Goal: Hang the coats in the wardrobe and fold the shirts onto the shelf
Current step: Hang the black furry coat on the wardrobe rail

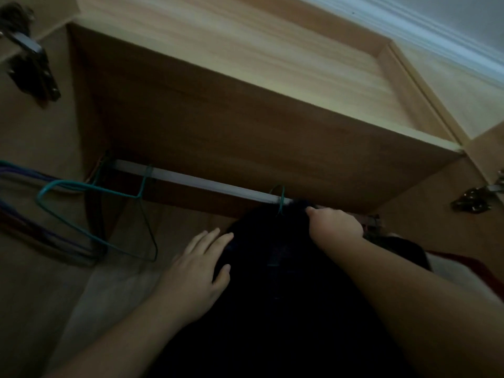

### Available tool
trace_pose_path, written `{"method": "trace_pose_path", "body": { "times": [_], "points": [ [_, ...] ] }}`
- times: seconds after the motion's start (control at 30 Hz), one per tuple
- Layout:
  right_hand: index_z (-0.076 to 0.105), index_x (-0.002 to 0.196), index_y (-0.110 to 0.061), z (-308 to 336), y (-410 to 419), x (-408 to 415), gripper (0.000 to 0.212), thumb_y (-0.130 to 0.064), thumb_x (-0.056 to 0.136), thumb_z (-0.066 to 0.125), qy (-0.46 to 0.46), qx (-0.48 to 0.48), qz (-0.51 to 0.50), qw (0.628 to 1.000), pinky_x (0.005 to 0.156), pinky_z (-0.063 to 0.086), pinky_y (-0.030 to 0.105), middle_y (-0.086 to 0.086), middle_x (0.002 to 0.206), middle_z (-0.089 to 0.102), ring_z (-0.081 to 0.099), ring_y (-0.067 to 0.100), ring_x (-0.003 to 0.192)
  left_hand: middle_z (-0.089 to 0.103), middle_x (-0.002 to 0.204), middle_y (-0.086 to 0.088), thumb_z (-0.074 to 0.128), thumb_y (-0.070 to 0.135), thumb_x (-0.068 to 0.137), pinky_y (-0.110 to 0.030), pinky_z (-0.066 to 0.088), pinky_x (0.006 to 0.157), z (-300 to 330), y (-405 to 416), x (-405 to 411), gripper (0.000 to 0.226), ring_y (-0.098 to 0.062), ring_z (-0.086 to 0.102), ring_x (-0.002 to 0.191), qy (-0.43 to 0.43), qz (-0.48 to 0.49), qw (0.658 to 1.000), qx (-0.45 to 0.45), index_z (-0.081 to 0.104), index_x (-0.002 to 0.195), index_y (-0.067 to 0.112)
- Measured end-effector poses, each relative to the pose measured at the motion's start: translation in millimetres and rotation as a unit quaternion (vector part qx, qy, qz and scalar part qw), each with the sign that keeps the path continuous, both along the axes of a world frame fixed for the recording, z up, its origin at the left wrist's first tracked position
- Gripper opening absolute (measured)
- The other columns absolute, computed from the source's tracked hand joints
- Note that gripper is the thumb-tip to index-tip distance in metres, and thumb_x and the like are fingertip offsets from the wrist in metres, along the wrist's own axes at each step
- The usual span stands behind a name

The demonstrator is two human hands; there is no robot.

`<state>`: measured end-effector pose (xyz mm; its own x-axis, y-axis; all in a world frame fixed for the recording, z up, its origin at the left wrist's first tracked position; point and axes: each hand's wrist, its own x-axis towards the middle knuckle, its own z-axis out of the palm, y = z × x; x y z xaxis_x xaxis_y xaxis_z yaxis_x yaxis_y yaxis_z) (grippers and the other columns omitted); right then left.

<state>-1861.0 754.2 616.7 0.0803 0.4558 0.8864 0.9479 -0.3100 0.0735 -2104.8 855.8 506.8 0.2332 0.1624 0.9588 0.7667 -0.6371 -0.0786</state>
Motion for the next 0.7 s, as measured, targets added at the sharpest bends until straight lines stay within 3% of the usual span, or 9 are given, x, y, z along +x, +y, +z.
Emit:
{"method": "trace_pose_path", "body": {
  "times": [0.1,0.2,0.33,0.4,0.5,0.57,0.6,0.7],
  "points": [
    [0.036,0.146,-0.034,1.1,10.8,0.1,0.049,-0.013,0.101,0.033,-0.008,-0.012,-0.017,1.000,0.056,0.047,0.035,0.006,0.114,0.062,0.057,0.025,0.078,0.014,0.159,0.017,0.035,0.052,0.097,-0.040,0.028,0.115,-2.9,10.4,1.9,0.056,-0.007,0.009,0.147,-0.006,-0.007,1.000,-0.009,0.014,0.149,0.045],
    [0.040,0.142,-0.033,-3.7,12.6,-3.2,0.046,-0.014,0.101,0.035,-0.031,-0.013,-0.029,0.999,0.057,0.050,0.035,0.004,0.102,0.061,0.056,0.023,0.073,0.017,0.159,0.015,0.027,0.057,0.091,-0.041,0.029,0.115,-9.4,17.4,3.6,0.060,-0.009,0.011,0.147,0.002,0.003,1.000,-0.011,0.015,0.149,0.045],
    [0.037,0.144,-0.033,-18.7,9.3,-14.9,0.048,-0.014,0.101,0.037,-0.046,-0.023,-0.033,0.998,0.055,0.046,0.035,0.003,0.107,0.063,0.052,0.020,0.069,0.021,0.158,0.014,0.028,0.056,0.089,-0.042,0.031,0.114,-20.4,15.6,4.5,0.061,-0.009,0.014,0.146,-0.008,-0.003,1.000,-0.010,0.019,0.148,0.044],
    [0.039,0.143,-0.031,-22.3,3.9,-18.6,0.045,-0.014,0.101,0.039,-0.040,-0.019,-0.029,0.999,0.053,0.042,0.033,0.002,0.099,0.062,0.052,0.020,0.067,0.021,0.158,0.015,0.029,0.055,0.090,-0.044,0.031,0.114,-26.0,10.3,4.2,0.060,-0.009,0.014,0.146,-0.005,-0.008,1.000,-0.011,0.018,0.147,0.045],
    [0.049,0.130,-0.026,-27.1,-2.9,-21.0,0.030,-0.030,0.101,0.043,-0.041,0.007,-0.028,0.999,0.048,0.035,0.031,-0.002,0.083,0.056,0.051,0.018,0.063,0.019,0.158,0.015,0.029,0.054,0.091,-0.042,0.030,0.115,-34.0,1.6,2.4,0.059,-0.010,0.011,0.147,0.008,-0.006,1.000,-0.018,0.017,0.148,0.044],
    [0.050,0.126,-0.023,-32.3,-5.8,-21.6,0.037,-0.047,0.100,0.038,-0.053,0.018,-0.024,0.998,0.056,0.039,0.032,0.001,0.091,0.059,0.058,0.021,0.075,0.018,0.159,0.015,0.031,0.053,0.092,-0.042,0.029,0.115,-38.5,-6.1,0.2,0.058,-0.009,0.010,0.147,0.012,-0.002,1.000,-0.020,0.016,0.148,0.044],
    [0.048,0.131,-0.022,-35.8,-7.2,-20.9,0.046,-0.052,0.100,0.033,-0.062,0.018,-0.023,0.998,0.065,0.043,0.036,0.004,0.105,0.062,0.060,0.025,0.089,0.017,0.159,0.014,0.031,0.053,0.093,-0.042,0.029,0.115,-40.8,-10.3,-1.4,0.058,-0.010,0.009,0.147,0.015,0.003,1.000,-0.020,0.016,0.148,0.044],
    [0.024,0.153,-0.025,-55.0,-13.1,-18.8,0.065,-0.061,0.099,0.019,-0.094,0.006,-0.031,0.995,0.096,0.039,0.050,0.009,0.146,0.045,0.044,0.031,0.130,0.017,0.160,0.012,0.033,0.051,0.095,-0.039,0.024,0.117,-48.5,-23.4,-8.1,0.058,-0.013,0.010,0.148,0.028,0.033,0.999,-0.011,0.015,0.149,0.042]
  ]
}}
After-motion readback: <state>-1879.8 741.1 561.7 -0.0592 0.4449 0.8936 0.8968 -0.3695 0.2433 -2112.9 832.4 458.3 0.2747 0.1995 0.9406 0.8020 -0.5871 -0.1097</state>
